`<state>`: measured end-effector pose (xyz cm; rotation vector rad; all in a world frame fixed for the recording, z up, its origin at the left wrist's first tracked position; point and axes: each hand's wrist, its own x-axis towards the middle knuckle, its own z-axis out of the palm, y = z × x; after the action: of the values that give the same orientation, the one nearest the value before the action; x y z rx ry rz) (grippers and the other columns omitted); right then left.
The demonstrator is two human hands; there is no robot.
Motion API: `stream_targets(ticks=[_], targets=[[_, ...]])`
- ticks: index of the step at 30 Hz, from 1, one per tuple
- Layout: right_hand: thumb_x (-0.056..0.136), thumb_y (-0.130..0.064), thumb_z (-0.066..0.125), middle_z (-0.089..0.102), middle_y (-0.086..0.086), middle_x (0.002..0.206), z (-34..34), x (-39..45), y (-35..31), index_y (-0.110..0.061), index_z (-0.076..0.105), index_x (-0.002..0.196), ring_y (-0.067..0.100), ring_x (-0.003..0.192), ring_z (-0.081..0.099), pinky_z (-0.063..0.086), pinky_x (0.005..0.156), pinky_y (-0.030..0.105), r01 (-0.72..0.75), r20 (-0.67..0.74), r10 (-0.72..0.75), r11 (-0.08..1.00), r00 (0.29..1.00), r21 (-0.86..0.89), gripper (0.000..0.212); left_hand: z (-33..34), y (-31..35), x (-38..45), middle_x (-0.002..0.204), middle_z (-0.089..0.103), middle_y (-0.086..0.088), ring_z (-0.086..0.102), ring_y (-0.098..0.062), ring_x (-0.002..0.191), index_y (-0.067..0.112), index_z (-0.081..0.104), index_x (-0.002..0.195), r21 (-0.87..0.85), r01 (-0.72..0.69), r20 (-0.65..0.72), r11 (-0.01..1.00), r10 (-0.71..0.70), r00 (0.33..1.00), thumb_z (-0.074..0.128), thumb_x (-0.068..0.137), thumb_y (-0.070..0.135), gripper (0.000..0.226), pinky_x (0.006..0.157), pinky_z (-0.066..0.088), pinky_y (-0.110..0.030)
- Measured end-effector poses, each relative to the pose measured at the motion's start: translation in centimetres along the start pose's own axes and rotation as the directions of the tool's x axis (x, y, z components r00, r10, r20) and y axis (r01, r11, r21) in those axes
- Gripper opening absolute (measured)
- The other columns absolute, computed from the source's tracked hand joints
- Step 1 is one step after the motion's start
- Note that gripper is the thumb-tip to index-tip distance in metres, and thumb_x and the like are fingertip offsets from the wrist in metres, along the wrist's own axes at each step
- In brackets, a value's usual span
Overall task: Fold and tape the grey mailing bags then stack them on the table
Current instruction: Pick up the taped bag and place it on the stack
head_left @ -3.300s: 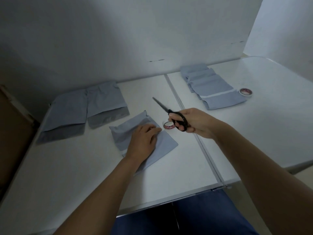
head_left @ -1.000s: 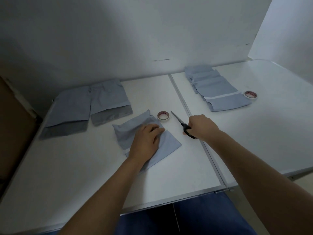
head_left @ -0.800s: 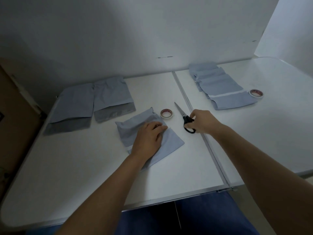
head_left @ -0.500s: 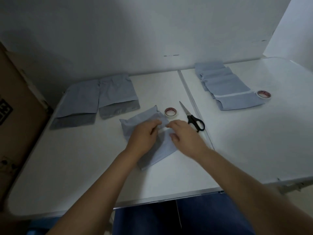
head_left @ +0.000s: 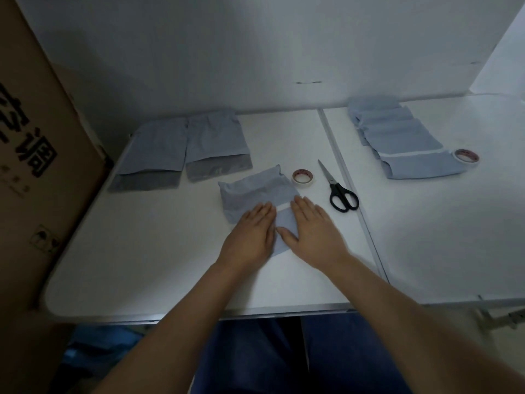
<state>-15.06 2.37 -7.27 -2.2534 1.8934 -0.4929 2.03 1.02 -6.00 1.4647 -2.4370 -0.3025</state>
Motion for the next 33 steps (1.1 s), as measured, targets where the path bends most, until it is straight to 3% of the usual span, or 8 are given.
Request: stream_targets(ticks=[8, 14, 16, 18, 20, 22, 26, 33], targets=[[0.069, -0.082, -0.001, 0.001, 0.008, 0.162, -0.2, -0.1, -0.2, -0.006, 0.003, 0.154, 0.019, 0.149, -0.001, -0.004, 0.121, 0.033, -0.13, 0.059, 0.137, 0.987, 0.989, -0.098, 0.114, -0.4, -0.7, -0.8, 0.159, 0.019, -0.003, 0.012, -0.011, 0.147, 0.01, 0.024, 0.151, 0.011, -0.006, -0.017, 1.0, 0.006, 1.0, 0.026, 0.105, 0.029, 0.05, 0.115, -0.002, -0.018], [0.082, -0.081, 0.021, -0.001, 0.006, 0.162, -0.8, -0.1, -0.2, -0.009, 0.003, 0.154, 0.018, 0.149, -0.003, -0.004, 0.121, 0.035, -0.113, 0.094, 0.121, 0.99, 0.988, -0.079, 0.104, -1.3, -2.2, -1.8, 0.16, 0.014, 0.001, 0.007, -0.009, 0.147, 0.015, 0.017, 0.153, 0.028, -0.026, 0.052, 0.999, 0.024, 0.998, 0.016, 0.102, 0.039, 0.056, 0.115, -0.005, -0.017], [0.086, -0.076, 0.015, 0.004, 0.004, 0.162, -0.9, -0.6, 0.0, -0.011, 0.008, 0.154, 0.017, 0.149, 0.001, 0.0, 0.121, 0.037, -0.051, -0.022, 0.05, 0.998, 0.999, -0.043, 0.094, -1.3, -2.2, -1.9, 0.16, 0.013, 0.004, 0.007, -0.008, 0.147, 0.018, 0.017, 0.153, 0.021, -0.04, 0.06, 0.999, 0.039, 0.997, 0.022, 0.105, 0.034, 0.051, 0.113, -0.005, -0.017], [0.095, -0.058, 0.02, 0.016, 0.001, 0.159, -1.1, -1.3, -0.5, -0.013, 0.022, 0.153, 0.016, 0.148, 0.013, 0.007, 0.121, 0.036, 0.04, -0.135, -0.035, 0.999, 0.99, 0.032, 0.073, -1.3, -1.9, -2.0, 0.16, 0.012, 0.007, 0.006, -0.006, 0.147, 0.02, 0.017, 0.154, 0.023, -0.072, 0.068, 0.997, 0.071, 0.995, 0.024, 0.105, 0.034, 0.051, 0.113, -0.005, -0.016], [0.098, -0.043, 0.025, 0.035, 0.002, 0.153, -0.9, -2.0, -1.7, -0.013, 0.037, 0.147, 0.016, 0.142, 0.031, 0.016, 0.119, 0.032, 0.128, -0.15, -0.123, 0.991, 0.981, 0.029, 0.058, -1.2, -1.7, -2.0, 0.16, 0.014, 0.006, 0.007, -0.007, 0.147, 0.02, 0.018, 0.153, 0.024, -0.115, 0.078, 0.993, 0.113, 0.991, 0.025, 0.105, 0.034, 0.051, 0.113, -0.004, -0.016], [0.098, -0.039, 0.025, 0.045, 0.003, 0.147, -0.3, -2.3, -2.8, -0.012, 0.043, 0.143, 0.016, 0.137, 0.041, 0.021, 0.117, 0.03, 0.163, -0.116, -0.162, 0.987, 0.98, 0.002, 0.056, -1.1, -1.3, -2.0, 0.159, 0.015, 0.006, 0.008, -0.007, 0.147, 0.02, 0.019, 0.153, 0.025, -0.148, 0.087, 0.989, 0.146, 0.985, 0.026, 0.105, 0.035, 0.051, 0.114, -0.002, -0.018], [0.095, -0.046, 0.015, 0.033, 0.008, 0.154, 0.6, -2.4, -2.9, -0.007, 0.031, 0.148, 0.022, 0.145, 0.026, 0.012, 0.119, 0.034, 0.067, -0.032, -0.069, 0.997, 0.997, -0.046, 0.068, -0.7, -1.0, -2.4, 0.16, 0.01, 0.008, 0.004, -0.004, 0.146, 0.022, 0.015, 0.154, 0.048, -0.099, 0.095, 0.994, 0.094, 0.991, 0.021, 0.104, 0.039, 0.053, 0.116, -0.003, -0.022], [0.089, -0.052, 0.005, 0.021, 0.007, 0.159, 0.5, -2.6, -3.2, -0.007, 0.023, 0.151, 0.025, 0.148, 0.013, 0.004, 0.119, 0.035, 0.041, -0.001, -0.042, 0.997, 0.999, -0.069, 0.079, -1.4, -2.4, -4.3, 0.16, 0.011, 0.008, 0.004, -0.003, 0.146, 0.023, 0.016, 0.154, 0.034, 0.01, 0.096, 0.999, -0.014, 0.995, 0.025, 0.102, 0.047, 0.057, 0.117, 0.0, -0.022]])
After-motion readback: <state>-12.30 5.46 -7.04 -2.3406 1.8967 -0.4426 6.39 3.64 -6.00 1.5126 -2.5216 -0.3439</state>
